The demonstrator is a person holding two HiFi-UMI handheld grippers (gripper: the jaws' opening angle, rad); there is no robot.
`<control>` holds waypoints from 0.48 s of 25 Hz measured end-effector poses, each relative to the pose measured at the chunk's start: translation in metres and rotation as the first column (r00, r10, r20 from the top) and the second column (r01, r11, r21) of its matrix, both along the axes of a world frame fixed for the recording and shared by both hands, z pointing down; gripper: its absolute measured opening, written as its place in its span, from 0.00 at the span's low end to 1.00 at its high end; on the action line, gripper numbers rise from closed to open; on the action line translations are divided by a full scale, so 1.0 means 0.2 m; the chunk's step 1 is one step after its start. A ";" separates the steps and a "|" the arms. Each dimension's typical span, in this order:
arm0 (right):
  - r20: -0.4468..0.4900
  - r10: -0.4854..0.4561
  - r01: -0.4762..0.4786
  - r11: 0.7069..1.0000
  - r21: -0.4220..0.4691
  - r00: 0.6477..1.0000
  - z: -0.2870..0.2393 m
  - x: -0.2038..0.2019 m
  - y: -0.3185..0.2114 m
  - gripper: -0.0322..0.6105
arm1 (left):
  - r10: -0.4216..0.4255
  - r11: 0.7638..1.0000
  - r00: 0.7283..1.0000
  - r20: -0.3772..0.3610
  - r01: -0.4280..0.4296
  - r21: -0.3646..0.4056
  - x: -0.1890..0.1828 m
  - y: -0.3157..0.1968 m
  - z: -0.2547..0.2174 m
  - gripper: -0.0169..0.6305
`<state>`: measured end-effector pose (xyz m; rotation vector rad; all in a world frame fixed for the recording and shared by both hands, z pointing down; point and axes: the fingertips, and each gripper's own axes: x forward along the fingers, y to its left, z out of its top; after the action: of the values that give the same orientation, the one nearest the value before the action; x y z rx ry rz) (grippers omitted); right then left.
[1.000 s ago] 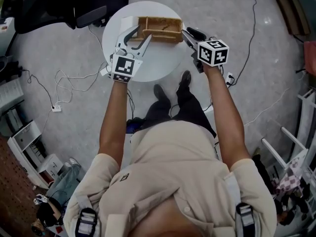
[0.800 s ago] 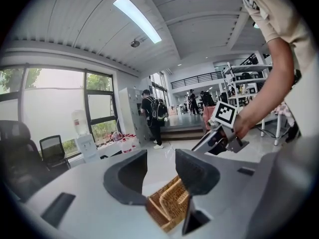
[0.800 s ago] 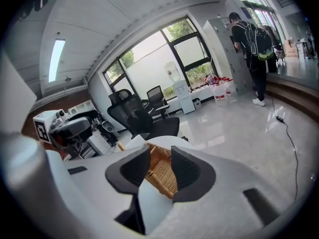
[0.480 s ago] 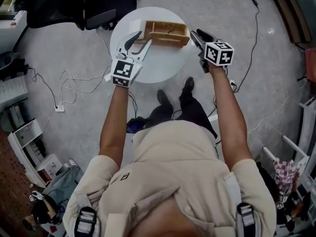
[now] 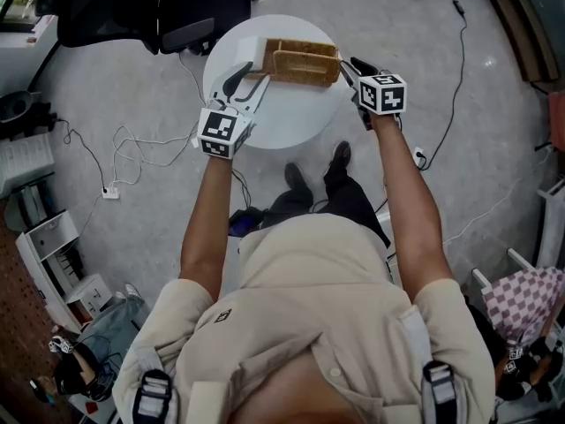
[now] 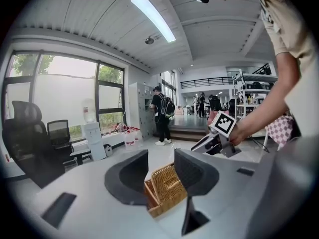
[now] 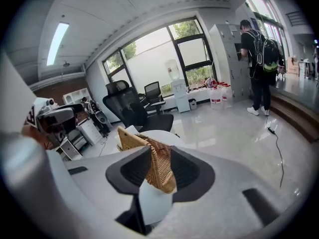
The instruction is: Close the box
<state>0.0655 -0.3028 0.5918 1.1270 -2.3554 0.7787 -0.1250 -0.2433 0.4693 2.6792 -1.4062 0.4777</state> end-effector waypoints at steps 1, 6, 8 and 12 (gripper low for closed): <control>-0.010 -0.004 0.004 1.000 -0.005 1.000 0.01 0.00 -0.01 0.23 | 0.000 1.000 1.000 0.002 0.000 0.003 0.00 0.00 -0.01 0.27; -0.035 -0.014 0.014 1.000 -0.021 0.999 0.01 0.00 -0.05 0.24 | -0.003 1.000 1.000 0.005 0.002 0.021 0.00 0.00 -0.11 0.27; -0.034 -0.017 0.017 1.000 -0.014 0.999 -0.02 0.00 -0.06 0.24 | 0.003 0.999 1.000 0.012 -0.003 0.054 -0.01 -0.01 -0.14 0.27; -0.017 -0.023 0.024 0.999 0.021 1.000 -0.13 -0.04 -0.07 0.24 | 0.007 0.996 1.000 0.013 -0.008 0.089 -0.02 0.00 -0.24 0.27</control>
<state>0.0583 -0.3160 0.5664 1.1083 -2.3641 0.7348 -0.1284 -0.2436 0.4206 2.7563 -1.4545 0.4445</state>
